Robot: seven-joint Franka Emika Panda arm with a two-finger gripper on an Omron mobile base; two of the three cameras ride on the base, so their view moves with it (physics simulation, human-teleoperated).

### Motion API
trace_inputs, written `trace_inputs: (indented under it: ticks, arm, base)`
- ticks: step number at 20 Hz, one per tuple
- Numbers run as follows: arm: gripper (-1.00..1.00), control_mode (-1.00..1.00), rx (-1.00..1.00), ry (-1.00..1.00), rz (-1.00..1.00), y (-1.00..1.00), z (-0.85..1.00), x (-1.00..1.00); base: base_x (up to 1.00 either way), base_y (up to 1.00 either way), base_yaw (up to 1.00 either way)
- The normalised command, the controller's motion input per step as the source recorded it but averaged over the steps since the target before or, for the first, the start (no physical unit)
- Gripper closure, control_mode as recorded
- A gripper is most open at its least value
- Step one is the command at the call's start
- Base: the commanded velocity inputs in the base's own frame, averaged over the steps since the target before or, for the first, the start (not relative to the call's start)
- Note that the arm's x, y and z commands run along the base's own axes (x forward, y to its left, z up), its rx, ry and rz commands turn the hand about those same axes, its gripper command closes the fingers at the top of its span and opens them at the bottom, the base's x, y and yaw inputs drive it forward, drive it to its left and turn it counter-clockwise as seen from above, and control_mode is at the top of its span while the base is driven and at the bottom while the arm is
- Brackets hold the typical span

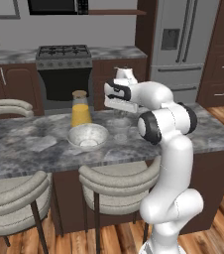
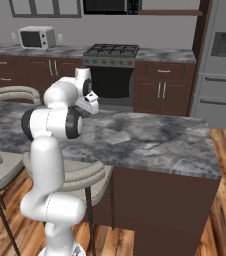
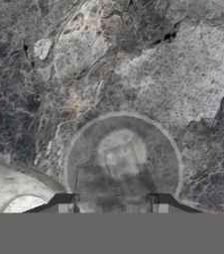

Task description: There are two ice cubes in the ice bowl. Place both ice cubes in the glass cup.

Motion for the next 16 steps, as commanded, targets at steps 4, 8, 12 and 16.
trace_inputs:
  ticks: [4,8,12,16]
  arm:
    - [1.0,-1.0,-0.01,-0.03,0.01,0.0,-0.1,0.17]
    - [1.0,-1.0,-0.03,0.0,0.06,0.0,-0.27,0.18]
    - [1.0,-1.0,-0.07,0.0,0.06,0.0,-0.37,0.13]
    - [1.0,-1.0,-0.01,0.0,0.02,0.0,-0.11,0.13]
  base:
    - [0.0,0.0,0.0]
    - [0.0,0.0,0.0]
    - [0.0,0.0,0.0]
    - [0.0,0.0,0.0]
